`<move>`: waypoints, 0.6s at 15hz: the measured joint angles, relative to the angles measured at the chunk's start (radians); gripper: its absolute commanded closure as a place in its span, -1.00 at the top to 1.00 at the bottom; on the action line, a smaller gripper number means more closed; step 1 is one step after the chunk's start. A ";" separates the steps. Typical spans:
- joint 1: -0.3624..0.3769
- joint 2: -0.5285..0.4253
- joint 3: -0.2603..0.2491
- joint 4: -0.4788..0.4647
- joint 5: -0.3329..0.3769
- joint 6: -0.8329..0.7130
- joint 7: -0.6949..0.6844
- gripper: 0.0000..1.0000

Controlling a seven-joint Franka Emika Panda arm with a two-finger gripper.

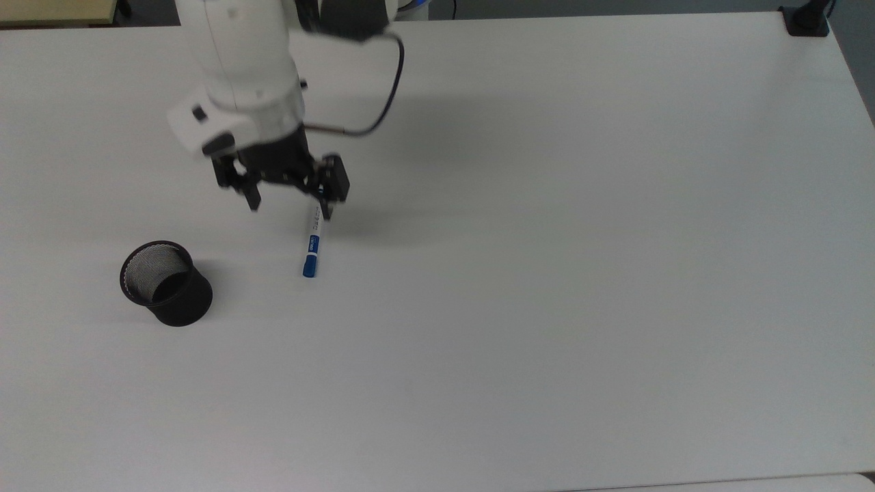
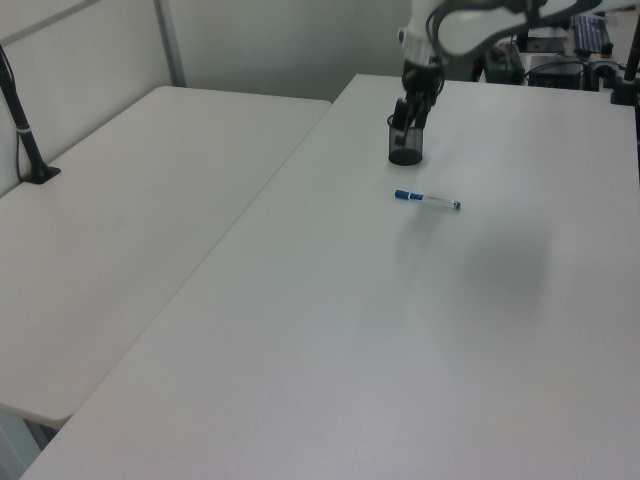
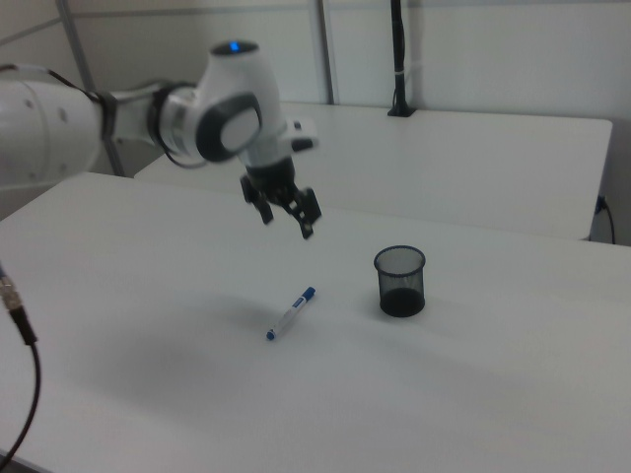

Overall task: Remove the marker
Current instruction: 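Open the gripper, release the marker, and raise the arm away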

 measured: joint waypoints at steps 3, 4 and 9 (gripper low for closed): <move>0.002 -0.143 0.001 0.004 0.000 -0.167 0.003 1.00; 0.002 -0.185 0.001 0.003 0.000 -0.221 0.006 1.00; 0.004 -0.316 0.002 -0.004 0.000 -0.412 0.020 1.00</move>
